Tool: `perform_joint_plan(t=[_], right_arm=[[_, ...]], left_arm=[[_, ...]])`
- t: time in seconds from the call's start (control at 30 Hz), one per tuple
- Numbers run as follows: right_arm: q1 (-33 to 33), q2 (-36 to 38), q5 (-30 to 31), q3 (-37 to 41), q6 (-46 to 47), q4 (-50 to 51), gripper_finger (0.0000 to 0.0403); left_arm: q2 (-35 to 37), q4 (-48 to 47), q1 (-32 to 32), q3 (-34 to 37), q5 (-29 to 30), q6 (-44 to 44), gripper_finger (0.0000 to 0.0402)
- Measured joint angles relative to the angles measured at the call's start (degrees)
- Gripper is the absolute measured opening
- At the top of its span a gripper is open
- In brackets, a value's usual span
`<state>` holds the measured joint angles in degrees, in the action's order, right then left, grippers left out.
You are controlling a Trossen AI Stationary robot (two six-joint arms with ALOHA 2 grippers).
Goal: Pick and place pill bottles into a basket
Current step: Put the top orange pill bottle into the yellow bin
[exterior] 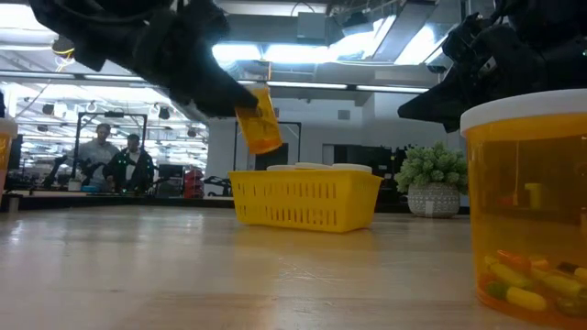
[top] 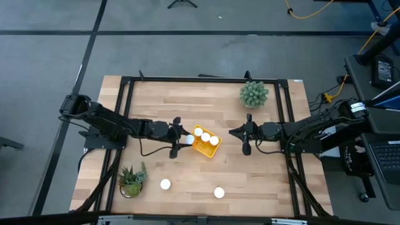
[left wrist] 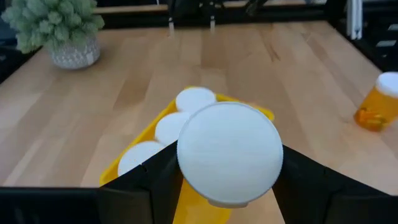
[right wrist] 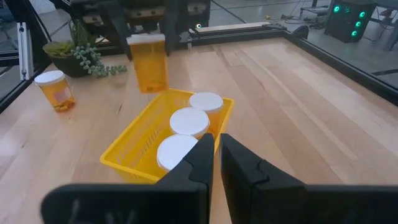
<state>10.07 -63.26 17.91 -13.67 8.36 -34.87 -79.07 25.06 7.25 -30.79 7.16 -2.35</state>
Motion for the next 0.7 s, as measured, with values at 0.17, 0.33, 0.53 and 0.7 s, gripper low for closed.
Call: perform_joint_plan(t=[0.17,0.33,0.53,0.7], right_arm=[[-0.02,0.01,-0.02,0.00,0.11,0.02,0.0032],[-0.02,0.02,0.00,0.00,0.15,0.01,0.0032],[-0.02,0.00,0.00,0.00,0.15,0.00,0.0032],[-0.01,0.01,-0.02,0.00,0.17,0.02,0.0032]], left_arm=[[-2.11,0.18,-1.08,-0.02,0.00,0.11,0.0210],[-2.53,0.53,-2.38,-0.04,0.00,0.11,0.0210],[-2.94,0.66,-2.91,-0.04,0.00,0.12,0.0210],[-4.50,0.61,-2.87,-0.04,0.00,0.13,0.0210]])
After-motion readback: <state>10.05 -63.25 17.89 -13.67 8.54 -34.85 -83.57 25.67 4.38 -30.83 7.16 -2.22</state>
